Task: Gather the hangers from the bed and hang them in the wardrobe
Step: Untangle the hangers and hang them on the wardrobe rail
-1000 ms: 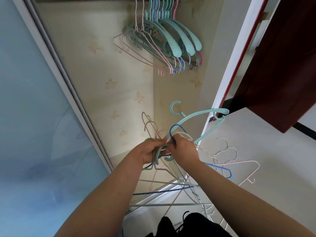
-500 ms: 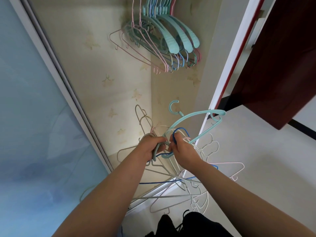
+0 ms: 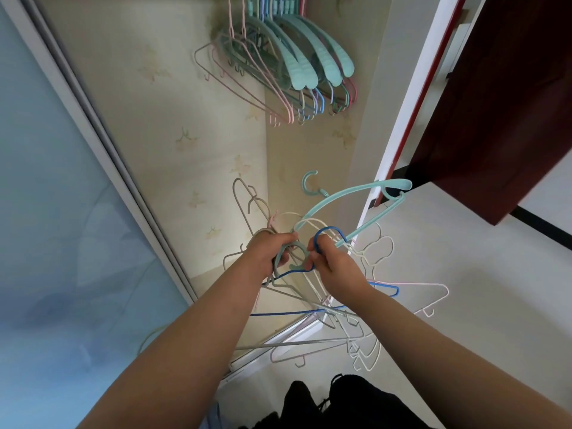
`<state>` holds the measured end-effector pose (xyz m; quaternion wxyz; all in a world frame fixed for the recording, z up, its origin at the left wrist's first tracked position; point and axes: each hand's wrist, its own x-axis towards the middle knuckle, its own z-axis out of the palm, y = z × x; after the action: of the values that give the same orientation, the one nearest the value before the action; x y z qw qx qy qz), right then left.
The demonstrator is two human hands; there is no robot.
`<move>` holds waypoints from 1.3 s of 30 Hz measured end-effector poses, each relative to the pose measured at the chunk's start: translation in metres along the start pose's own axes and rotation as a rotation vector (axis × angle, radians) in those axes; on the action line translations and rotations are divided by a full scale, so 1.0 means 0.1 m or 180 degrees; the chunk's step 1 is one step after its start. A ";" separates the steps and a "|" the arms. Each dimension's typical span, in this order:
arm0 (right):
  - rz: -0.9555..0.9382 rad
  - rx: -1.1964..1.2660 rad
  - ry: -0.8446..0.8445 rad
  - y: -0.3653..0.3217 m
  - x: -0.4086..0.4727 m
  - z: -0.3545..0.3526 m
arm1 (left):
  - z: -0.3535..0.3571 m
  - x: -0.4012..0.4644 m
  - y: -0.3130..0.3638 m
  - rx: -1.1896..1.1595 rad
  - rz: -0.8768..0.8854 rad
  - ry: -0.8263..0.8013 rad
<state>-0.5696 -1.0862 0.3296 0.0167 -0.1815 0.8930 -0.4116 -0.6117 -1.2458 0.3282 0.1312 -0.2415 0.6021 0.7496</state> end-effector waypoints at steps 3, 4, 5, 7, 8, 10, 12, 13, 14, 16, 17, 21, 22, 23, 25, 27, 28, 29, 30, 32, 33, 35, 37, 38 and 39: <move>0.0103 0.0080 0.0098 0.10 -0.13 -0.04 | -0.01 0.04 0.01 -0.0091 -0.0052 0.0017; 0.0138 0.0135 0.0139 0.13 -0.15 -0.05 | 0.00 0.04 0.01 -0.0128 -0.0062 0.0007; 0.0156 0.0184 0.0164 0.16 -0.17 -0.05 | 0.00 0.04 0.01 -0.0146 -0.0070 -0.0001; 0.0179 0.0310 0.0216 0.20 -0.18 -0.04 | 0.01 0.05 0.01 -0.0133 -0.0080 -0.0008; 0.0197 0.0397 0.0252 0.21 -0.17 -0.04 | 0.02 0.06 0.01 -0.0117 -0.0088 -0.0006; 0.0231 0.0564 0.0294 0.22 -0.15 -0.08 | 0.03 0.06 0.01 -0.0083 -0.0100 0.0030; 0.0283 0.0686 0.0244 0.22 -0.17 -0.11 | 0.04 0.07 0.00 -0.0051 -0.0112 0.0082; 0.0335 0.0708 0.0187 0.22 -0.19 -0.11 | 0.04 0.08 -0.02 -0.0030 -0.0118 0.0098; 0.0391 0.0707 0.0149 0.22 -0.21 -0.11 | 0.05 0.09 -0.03 -0.0005 -0.0122 0.0111; 0.0559 0.0598 0.0176 0.26 -0.22 -0.12 | 0.05 0.10 -0.04 0.0067 -0.0136 0.0123; 0.0711 0.0464 0.0151 0.29 -0.21 -0.14 | 0.05 0.10 -0.04 0.0112 -0.0130 0.0130; 0.1130 0.0292 -0.0510 0.40 -0.26 -0.32 | 0.03 0.10 0.00 0.0254 -0.0034 0.0205; 0.1120 0.0326 -0.0575 0.43 -0.29 -0.35 | 0.02 0.10 0.01 0.0282 -0.0049 0.0206; 0.1113 0.0353 -0.0578 0.44 -0.33 -0.38 | 0.03 0.10 0.03 0.0300 -0.0081 0.0196; 0.1117 0.0360 -0.0533 0.48 -0.36 -0.45 | 0.04 0.10 0.03 0.0301 -0.0168 0.0153; 0.1088 0.0115 -0.0587 0.48 -0.37 -0.52 | 0.07 0.11 0.00 0.0230 -0.0261 0.0113; 0.1060 0.0000 -0.0673 0.47 -0.37 -0.55 | 0.09 0.11 -0.02 0.0212 -0.0294 0.0119; 0.1045 -0.0038 -0.0775 0.45 -0.37 -0.57 | 0.11 0.11 -0.04 0.0230 -0.0312 0.0140; 0.1035 -0.0019 -0.0849 0.43 -0.37 -0.56 | 0.13 0.11 -0.07 0.0262 -0.0294 0.0156; 0.1018 -0.0041 -0.0820 0.39 -0.34 -0.51 | 0.19 0.10 -0.09 0.0276 -0.0184 0.0110; 0.1015 -0.0070 -0.0711 0.37 -0.31 -0.49 | 0.23 0.08 -0.10 0.0265 -0.0134 0.0050; 0.0972 -0.0079 -0.0475 0.34 -0.24 -0.49 | 0.32 0.03 -0.10 0.0238 -0.0055 -0.0090; 0.0928 -0.0063 -0.0411 0.30 -0.19 -0.53 | 0.40 -0.01 -0.10 0.0293 0.0031 -0.0122; 0.0908 -0.0049 -0.0410 0.28 -0.16 -0.55 | 0.42 -0.02 -0.09 0.0351 0.0088 -0.0081; 0.0875 -0.0056 -0.0395 0.27 -0.14 -0.57 | 0.43 -0.01 -0.10 0.0384 0.0131 -0.0027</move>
<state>-0.5754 -1.0241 0.3453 0.1265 -0.0827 0.9102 -0.3856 -0.6148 -1.2014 0.3277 0.1326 -0.2175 0.6504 0.7156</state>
